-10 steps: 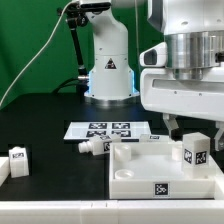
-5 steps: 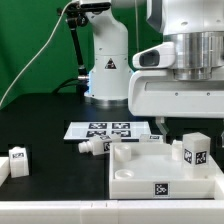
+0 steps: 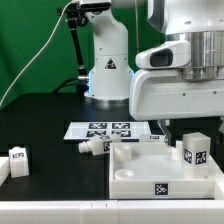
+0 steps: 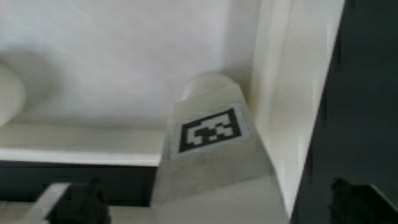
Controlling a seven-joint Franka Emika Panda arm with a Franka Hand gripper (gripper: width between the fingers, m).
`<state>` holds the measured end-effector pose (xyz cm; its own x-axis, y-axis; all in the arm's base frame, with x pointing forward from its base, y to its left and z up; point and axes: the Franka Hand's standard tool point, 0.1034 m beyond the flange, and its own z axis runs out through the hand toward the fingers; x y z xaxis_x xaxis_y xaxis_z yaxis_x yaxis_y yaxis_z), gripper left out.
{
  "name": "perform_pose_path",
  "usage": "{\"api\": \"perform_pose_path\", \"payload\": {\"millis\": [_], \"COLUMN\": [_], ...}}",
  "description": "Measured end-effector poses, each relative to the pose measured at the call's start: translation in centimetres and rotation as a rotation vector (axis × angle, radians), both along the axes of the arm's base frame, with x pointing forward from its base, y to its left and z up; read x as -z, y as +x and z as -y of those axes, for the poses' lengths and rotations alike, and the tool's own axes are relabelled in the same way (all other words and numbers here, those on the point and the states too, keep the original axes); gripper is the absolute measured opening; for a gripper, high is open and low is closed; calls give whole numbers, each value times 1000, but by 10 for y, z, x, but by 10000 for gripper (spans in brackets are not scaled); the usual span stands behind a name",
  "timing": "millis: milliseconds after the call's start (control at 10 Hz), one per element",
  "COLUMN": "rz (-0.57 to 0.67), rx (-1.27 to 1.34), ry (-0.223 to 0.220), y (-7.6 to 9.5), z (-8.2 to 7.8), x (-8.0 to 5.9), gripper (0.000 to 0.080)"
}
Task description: Assemble one leg
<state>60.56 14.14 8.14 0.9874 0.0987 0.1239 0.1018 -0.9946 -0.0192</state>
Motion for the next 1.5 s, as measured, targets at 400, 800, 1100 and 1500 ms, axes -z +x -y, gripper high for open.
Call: {"api": "perform_pose_path", "payload": {"millis": [400,800,1100,1500], "rz": [-1,-11,-24,-52], "rx": [19,262,609,1056], "ry": [2,38,82,151], "y": [0,1,0,-1], "z": [0,2,1,0], "x": [0,0,0,0], "gripper": [285,281,281,282]}}
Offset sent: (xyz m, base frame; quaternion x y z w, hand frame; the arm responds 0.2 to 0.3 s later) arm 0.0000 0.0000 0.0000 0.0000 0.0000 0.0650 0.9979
